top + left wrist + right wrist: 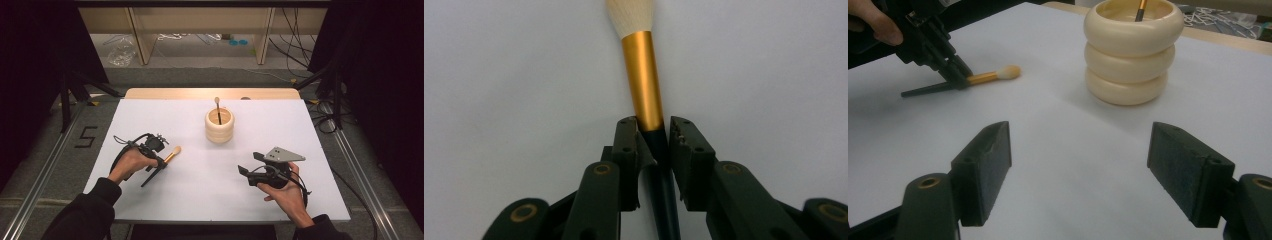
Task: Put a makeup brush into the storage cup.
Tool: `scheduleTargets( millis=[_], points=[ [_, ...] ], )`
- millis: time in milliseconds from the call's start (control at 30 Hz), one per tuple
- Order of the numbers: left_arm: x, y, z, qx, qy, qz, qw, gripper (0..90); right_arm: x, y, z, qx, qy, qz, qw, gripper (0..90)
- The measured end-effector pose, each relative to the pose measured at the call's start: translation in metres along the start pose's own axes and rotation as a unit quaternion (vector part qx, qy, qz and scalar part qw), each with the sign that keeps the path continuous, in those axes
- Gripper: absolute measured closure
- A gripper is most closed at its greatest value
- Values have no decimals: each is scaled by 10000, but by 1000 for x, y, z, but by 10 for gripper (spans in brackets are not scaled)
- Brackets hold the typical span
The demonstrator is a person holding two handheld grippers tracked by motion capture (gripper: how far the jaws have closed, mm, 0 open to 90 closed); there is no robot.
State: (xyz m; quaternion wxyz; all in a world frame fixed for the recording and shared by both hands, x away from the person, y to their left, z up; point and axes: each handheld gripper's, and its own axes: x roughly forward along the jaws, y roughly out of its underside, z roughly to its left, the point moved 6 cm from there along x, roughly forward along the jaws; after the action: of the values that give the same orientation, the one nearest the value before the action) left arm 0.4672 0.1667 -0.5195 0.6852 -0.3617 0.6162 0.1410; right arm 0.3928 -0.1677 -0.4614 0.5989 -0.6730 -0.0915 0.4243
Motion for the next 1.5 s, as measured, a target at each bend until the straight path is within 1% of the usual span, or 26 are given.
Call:
scheduleTargets(
  millis=[67, 133, 267, 333, 367, 400, 433, 500, 700, 900, 1000, 1100, 1267, 1367, 1433, 1500],
  points=[
    [-1, -1, 0, 20, -48, 70, 10000, 727, 0, 0, 0, -3, 3, 3, 10000, 267],
    [-2, -1, 0, 72, -34, 120, 9999, 724, 0, 0, 0, -4, 2, -1, 10000, 267],
    [-2, 0, 0, 99, -39, 198, 9997, 727, 0, 0, 0, 2, -3, 4, 10000, 267],
    [-2, 1, -1, 119, 3, 255, 9996, 728, 0, 0, 0, 0, -3, 2, 10000, 267],
    [-1, 1, -1, 104, 4, 245, 9996, 729, 0, 0, 0, 0, -4, 2, 10000, 267],
    [-1, 2, -1, 134, 4, 287, 9995, 731, 0, 0, 0, -3, -3, 2, 10000, 267],
    [-1, 1, -1, 104, 7, 269, 9996, 731, 0, 0, 0, -3, -3, 2, 10000, 267],
    [-1, 1, 0, 106, 26, 281, 9995, 738, 0, 0, 0, -5, 1, 2, 10000, 267],
    [-1, 1, 1, 158, 46, 316, 9994, 770, 1, 0, 0, -7, -2, 5, 10000, 267],
    [-1, 1, 1, 200, 40, 343, 9992, 779, 0, 0, -1, 2, 22, -31, 10000, 272],
    [-1, -1, 0, 311, -13, 426, 9986, 782, 0, 0, 0, -13, 8, -2, 10000, 272],
    [0, -2, -1, 401, -20, 507, 9979, 783, 0, 0, 0, -10, 5, -2, 10000, 272],
    [0, -2, -1, 486, -24, 487, 9976, 785, 0, 0, 0, 0, 9, 0, 10000, 272],
    [-1, -2, -1, 593, -34, 518, 9969, 787, 0, 0, 0, -3, 8, -2, 10000, 272],
    [-2, -2, 0, 530, -45, 400, 9978, 787, 0, 0, 0, 1, 12, -3, 10000, 272],
    [-5, -3, 3, 512, -46, 278, 9983, 788, 0, 0, 0, 2, 14, -6, 10000, 272]
  ],
)
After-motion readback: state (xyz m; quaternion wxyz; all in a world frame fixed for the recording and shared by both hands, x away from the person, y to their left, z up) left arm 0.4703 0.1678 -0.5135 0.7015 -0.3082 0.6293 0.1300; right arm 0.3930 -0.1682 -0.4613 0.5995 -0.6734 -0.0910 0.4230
